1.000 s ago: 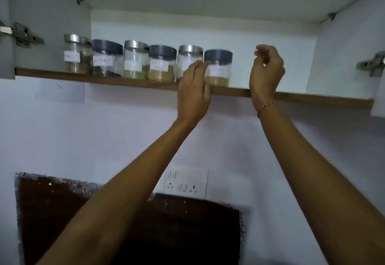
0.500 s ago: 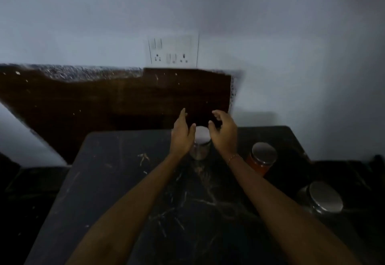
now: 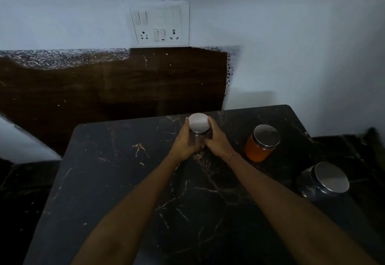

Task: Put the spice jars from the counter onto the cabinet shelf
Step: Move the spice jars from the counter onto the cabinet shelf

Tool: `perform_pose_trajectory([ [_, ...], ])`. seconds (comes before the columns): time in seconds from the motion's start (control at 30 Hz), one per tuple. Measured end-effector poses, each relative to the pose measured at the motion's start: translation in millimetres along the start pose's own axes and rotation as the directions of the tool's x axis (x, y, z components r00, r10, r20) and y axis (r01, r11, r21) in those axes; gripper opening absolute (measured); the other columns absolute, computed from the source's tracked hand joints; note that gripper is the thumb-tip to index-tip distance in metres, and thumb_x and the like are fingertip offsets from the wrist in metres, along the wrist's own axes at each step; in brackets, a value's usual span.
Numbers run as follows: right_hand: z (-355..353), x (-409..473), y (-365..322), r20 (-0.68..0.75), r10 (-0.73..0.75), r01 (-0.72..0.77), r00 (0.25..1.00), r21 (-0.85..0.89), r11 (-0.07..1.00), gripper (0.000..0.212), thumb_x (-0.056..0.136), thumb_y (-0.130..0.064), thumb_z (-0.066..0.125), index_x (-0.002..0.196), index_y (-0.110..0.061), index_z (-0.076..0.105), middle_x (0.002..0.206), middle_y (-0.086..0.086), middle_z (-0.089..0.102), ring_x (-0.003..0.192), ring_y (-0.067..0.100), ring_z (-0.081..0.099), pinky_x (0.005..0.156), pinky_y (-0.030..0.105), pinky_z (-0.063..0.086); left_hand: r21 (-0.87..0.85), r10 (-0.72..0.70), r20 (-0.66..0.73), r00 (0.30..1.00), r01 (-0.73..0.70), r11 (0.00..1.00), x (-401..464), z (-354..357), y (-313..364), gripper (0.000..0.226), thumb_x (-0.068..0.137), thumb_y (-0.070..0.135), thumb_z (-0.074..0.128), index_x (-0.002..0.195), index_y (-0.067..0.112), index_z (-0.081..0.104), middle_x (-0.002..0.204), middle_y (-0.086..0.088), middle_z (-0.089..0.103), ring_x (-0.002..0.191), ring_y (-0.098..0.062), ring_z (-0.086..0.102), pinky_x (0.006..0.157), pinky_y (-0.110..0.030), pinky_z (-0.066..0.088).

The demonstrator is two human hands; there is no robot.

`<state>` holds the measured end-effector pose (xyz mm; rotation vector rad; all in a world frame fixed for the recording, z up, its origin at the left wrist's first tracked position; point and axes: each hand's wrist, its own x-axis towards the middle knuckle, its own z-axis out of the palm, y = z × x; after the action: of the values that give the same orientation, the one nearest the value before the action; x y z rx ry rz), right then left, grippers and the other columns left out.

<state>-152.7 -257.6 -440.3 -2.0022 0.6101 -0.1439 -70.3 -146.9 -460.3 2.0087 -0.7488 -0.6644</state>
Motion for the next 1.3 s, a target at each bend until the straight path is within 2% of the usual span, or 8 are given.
perform_pose_trajectory([
  [0.3,-3.5,-25.5,5.1,-0.054,0.048,-0.047,0.997,0.020,0.999,0.059,0.087,-0.004,0.053,0.142,-0.016,0.032,0.144,0.011,0.034,0.133,0.024,0.037,0.104,0.027,0.033,0.152,-0.015,-0.300,0.954,0.064,0.986,-3.3,30.2,12.7,0.094,0.065,0.032,0.080,0.139,0.015,0.025,0.141,-0.013,0.031,0.129,-0.032,0.037,0.103,-0.044,0.039],
  [0.47,-24.9,-34.9,1.2,-0.052,-0.031,0.037,0.998,0.120,0.992,0.057,0.085,-0.017,0.063,0.137,-0.015,0.038,0.141,0.010,0.042,0.128,0.022,0.043,0.105,0.030,0.035,-0.204,-0.041,-0.110,0.993,0.018,0.979,-15.7,7.6,33.3,0.085,0.070,0.024,0.079,0.136,0.014,0.027,0.139,-0.010,0.038,0.127,-0.027,0.041,0.097,-0.036,0.045],
  [0.57,-36.0,-39.6,-9.2,0.005,-0.032,0.030,0.999,0.251,0.967,0.061,0.085,-0.025,0.063,0.139,-0.022,0.034,0.137,0.002,0.043,0.115,0.013,0.047,0.087,0.022,0.044,-0.353,-0.041,-0.009,0.999,0.035,0.935,-24.4,-10.0,52.3,0.073,0.077,0.021,0.073,0.136,0.017,0.031,0.133,-0.008,0.040,0.116,-0.020,0.047,0.080,-0.022,0.046],
  [0.73,-50.1,-54.4,-22.7,0.074,-0.069,0.039,0.995,0.343,0.938,0.050,0.080,-0.030,0.068,0.123,-0.034,0.042,0.126,0.001,0.052,0.104,0.010,0.055,0.081,0.023,0.046,-0.705,-0.046,0.119,0.992,0.117,0.699,-42.3,-32.6,83.2,0.058,0.083,0.014,0.063,0.135,0.016,0.037,0.134,-0.015,0.041,0.114,-0.028,0.052,0.084,-0.036,0.052],
  [0.83,-51.0,-63.7,-38.6,-0.009,-0.086,0.084,0.996,0.338,0.937,0.055,0.076,-0.035,0.071,0.125,-0.029,0.046,0.118,-0.004,0.057,0.110,0.016,0.056,0.078,0.021,0.047,-0.758,-0.001,0.101,0.995,0.077,0.647,-53.4,-35.7,98.0,0.051,0.087,0.019,0.056,0.134,0.012,0.038,0.133,-0.017,0.046,0.119,-0.033,0.051,0.087,-0.039,0.051],
  [1.07,-47.5,-70.6,-60.9,-0.462,-0.117,0.166,0.879,0.068,0.984,0.067,0.070,-0.035,0.074,0.128,-0.026,0.042,0.117,-0.002,0.056,0.102,0.011,0.054,0.075,0.018,0.044,-0.665,-0.148,-0.200,0.969,-0.023,0.746,-82.6,5.2,134.1,0.048,0.086,0.027,0.062,0.127,0.017,0.039,0.112,-0.004,0.053,0.093,-0.013,0.058,0.076,-0.033,0.054],
  [1.17,-47.4,-71.1,-66.2,-0.533,-0.083,0.105,0.842,0.010,0.994,0.069,0.073,-0.032,0.071,0.133,-0.023,0.039,0.125,0.007,0.053,0.112,0.022,0.053,0.080,0.026,0.042,-0.677,-0.160,-0.171,0.972,0.002,0.736,-82.6,7.2,154.1,0.063,0.082,0.021,0.067,0.133,0.013,0.032,0.121,-0.008,0.051,0.104,-0.021,0.057,0.080,-0.035,0.053],
  [1.3,-63.6,-80.5,-78.0,-0.459,-0.228,0.261,0.859,0.009,0.965,0.062,0.076,-0.028,0.068,0.131,-0.029,0.040,0.127,0.002,0.048,0.109,0.012,0.048,0.081,0.022,0.042,-0.734,-0.113,-0.111,0.987,-0.004,0.679,-86.7,-10.7,158.8,0.071,0.081,0.022,0.068,0.138,0.013,0.027,0.125,-0.009,0.051,0.095,-0.016,0.059,0.068,-0.027,0.053],
])
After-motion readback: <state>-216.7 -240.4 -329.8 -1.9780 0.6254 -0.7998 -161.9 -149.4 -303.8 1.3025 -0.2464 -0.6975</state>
